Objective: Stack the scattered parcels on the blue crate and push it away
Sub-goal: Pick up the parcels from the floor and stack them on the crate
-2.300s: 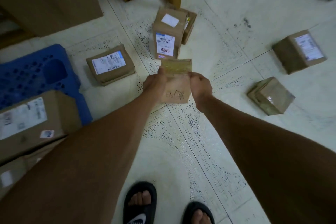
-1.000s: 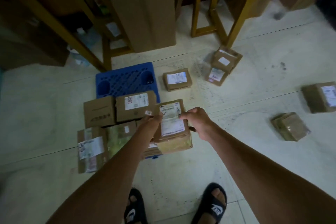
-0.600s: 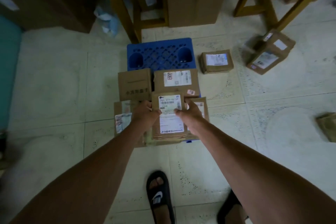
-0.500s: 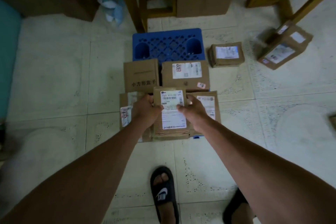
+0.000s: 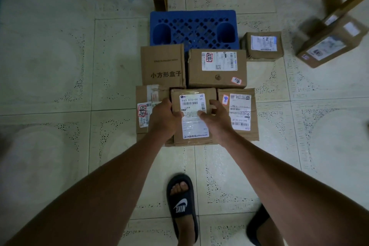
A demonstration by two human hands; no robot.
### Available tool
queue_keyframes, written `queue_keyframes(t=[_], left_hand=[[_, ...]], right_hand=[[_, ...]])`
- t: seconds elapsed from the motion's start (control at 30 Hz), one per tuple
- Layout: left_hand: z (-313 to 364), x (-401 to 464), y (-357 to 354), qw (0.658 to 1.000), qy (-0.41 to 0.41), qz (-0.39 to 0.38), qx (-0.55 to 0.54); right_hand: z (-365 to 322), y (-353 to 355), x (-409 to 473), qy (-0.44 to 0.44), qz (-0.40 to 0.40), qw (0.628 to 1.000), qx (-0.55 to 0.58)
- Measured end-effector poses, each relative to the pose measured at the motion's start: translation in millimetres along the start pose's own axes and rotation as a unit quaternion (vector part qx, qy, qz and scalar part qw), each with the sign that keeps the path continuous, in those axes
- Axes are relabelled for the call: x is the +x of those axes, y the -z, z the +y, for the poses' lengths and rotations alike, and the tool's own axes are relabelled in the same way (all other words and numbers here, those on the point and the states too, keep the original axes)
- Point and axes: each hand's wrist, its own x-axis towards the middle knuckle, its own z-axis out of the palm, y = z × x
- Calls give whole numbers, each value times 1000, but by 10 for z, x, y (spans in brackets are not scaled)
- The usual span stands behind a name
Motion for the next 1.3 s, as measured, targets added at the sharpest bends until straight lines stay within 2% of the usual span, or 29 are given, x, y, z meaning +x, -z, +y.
queue_keyframes(t=[0.2, 0.33, 0.5, 0.7, 0.8, 0.97, 1.13, 1.3], left_hand=[[301, -64, 122, 996, -26, 32, 75], [796, -122, 201, 996, -25, 7, 89], [1950, -257, 100, 995, -49, -24, 85], [3618, -605, -493, 987, -144, -41, 65], [4435, -899, -966, 982, -178, -46, 52], [5516, -1450, -1971, 972, -203, -121, 6], [6218, -1888, -2742, 960, -223, -170, 4], [6456, -2034, -3512, 944, -252, -208, 50]], right_hand=[[-191, 154, -107, -21, 13, 1000, -6], [-407, 643, -209, -18, 33, 999, -11], [-652, 1747, -305, 0, 74, 997, 2], [-655, 3410, -425, -4, 154, 987, 53], [-471, 4260, -459, -6, 195, 978, 71], [143, 5590, -592, -36, 239, 963, 117], [834, 6496, -726, -76, 301, 937, 159], [1510, 6954, -664, -120, 319, 919, 201]])
